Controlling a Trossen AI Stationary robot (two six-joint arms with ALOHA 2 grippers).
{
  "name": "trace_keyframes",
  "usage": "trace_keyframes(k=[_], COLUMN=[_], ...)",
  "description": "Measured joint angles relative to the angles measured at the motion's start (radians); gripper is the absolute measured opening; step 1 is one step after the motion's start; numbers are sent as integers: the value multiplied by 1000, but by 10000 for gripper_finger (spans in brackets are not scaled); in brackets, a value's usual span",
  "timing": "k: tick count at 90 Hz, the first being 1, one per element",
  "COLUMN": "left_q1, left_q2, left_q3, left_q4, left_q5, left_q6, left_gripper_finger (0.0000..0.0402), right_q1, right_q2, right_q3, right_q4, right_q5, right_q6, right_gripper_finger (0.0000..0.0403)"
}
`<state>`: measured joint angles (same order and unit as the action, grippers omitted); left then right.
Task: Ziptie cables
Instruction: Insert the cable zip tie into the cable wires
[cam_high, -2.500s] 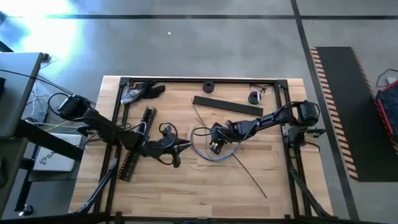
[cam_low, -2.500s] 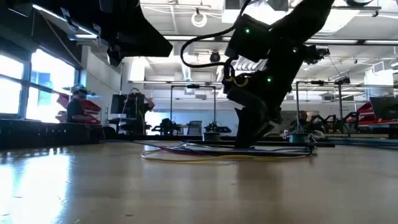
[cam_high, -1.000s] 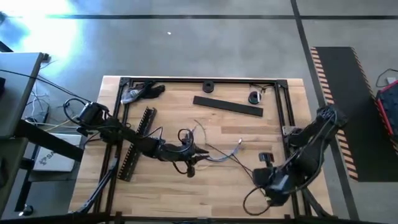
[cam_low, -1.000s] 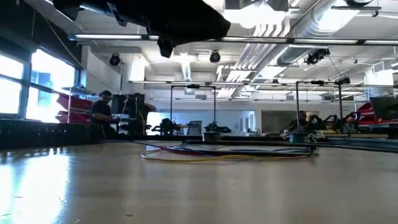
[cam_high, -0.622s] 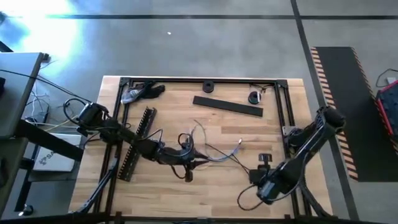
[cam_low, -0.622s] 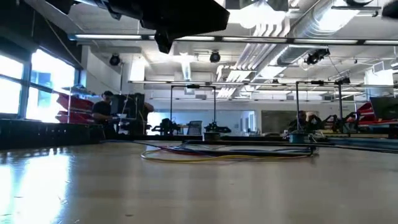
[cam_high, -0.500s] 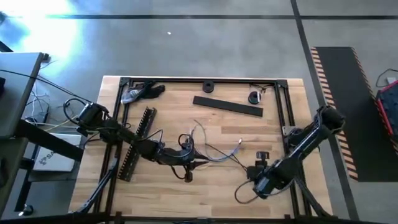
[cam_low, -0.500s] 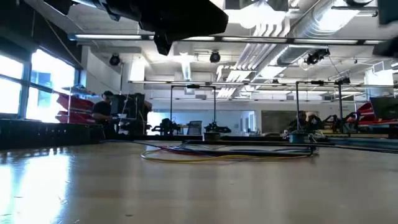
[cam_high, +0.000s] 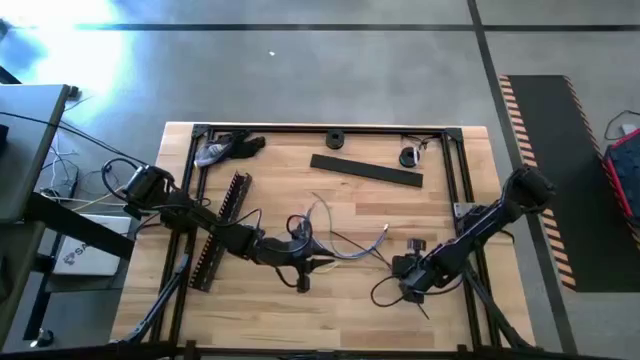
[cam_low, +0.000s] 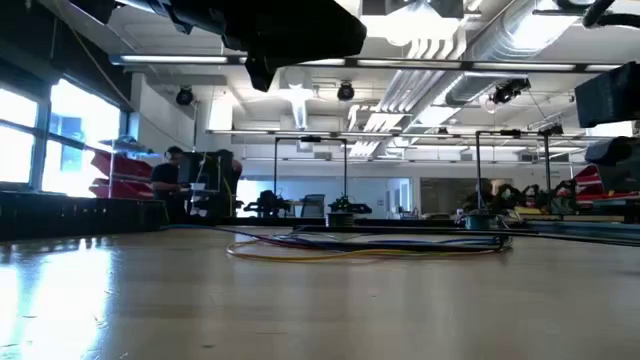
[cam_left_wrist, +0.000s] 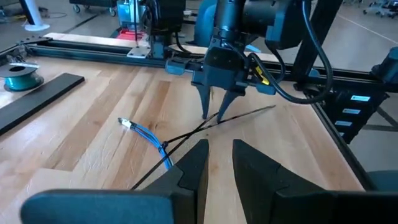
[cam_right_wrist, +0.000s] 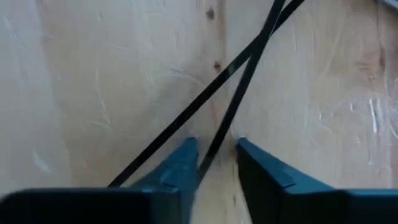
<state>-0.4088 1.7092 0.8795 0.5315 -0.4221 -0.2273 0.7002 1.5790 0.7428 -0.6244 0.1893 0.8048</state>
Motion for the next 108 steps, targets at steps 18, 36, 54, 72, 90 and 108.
trace_keyframes(k=[18,36,54,72,90,108], left_q1=[9,38,62,68,76,71], left_q2=[0,23,142,299,406,468], left_q3=[2,66,212,405,548,619], left_q4=[45,44,42,-8,-115,-119], left_q5=[17,52,103,151,120,65], left_q6=[2,59,142,232,291,374], left_gripper_finger=[55,55,56,85,145,164], right_q1=[21,71,96,84,70,65], right_q2=[5,4,52,154,207,203], right_q3=[174,434,645,783,813,814], right_q4=[-384,-742,-841,-891,-890,-874], right_q5=[100,280,274,246,218,219], right_q6=[44,81,-63,-158,-186,-185], right_gripper_finger=[1,0,0,0,0,0])
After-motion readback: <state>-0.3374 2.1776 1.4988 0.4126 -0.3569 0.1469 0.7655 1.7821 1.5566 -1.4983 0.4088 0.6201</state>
